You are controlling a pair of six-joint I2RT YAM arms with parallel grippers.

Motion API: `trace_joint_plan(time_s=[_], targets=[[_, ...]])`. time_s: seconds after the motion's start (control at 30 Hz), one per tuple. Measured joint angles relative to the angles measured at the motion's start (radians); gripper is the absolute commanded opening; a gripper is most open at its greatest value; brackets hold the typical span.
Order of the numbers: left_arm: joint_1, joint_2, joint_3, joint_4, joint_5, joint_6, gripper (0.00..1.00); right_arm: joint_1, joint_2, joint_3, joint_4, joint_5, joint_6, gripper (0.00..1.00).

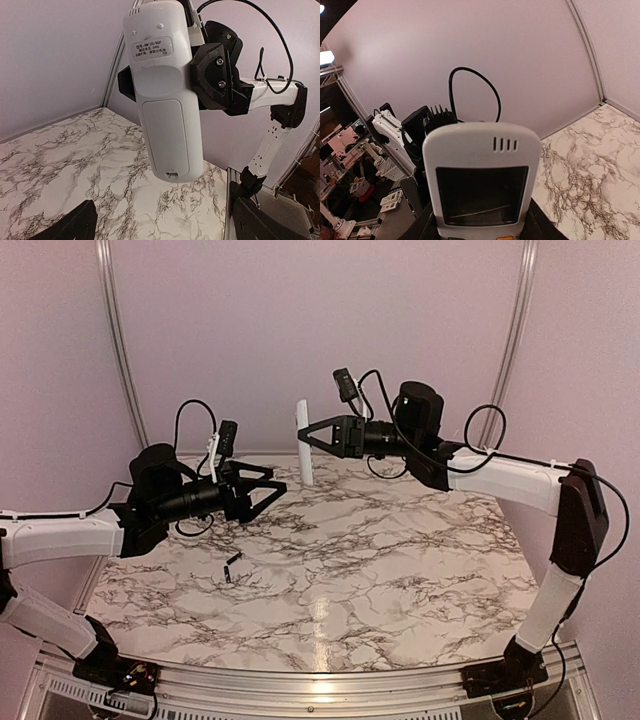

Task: Load the batteries into the remote control
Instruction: Pass from the right arm to the left

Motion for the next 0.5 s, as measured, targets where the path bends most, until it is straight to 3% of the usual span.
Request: trace_joint_plan(time_s=[0.37,0.5], targets=[[-0.067,0.083,0.095,0.029,0.019,0.000,0.94,0.064,0.012,0.001,0.179,-0.041,0.081,0.35],[-0.082,0.107,0.126,0.042,0.026,-0.010,0.83,0.069,0.029,0.001,0.207,-0.044,0.098,0.35]])
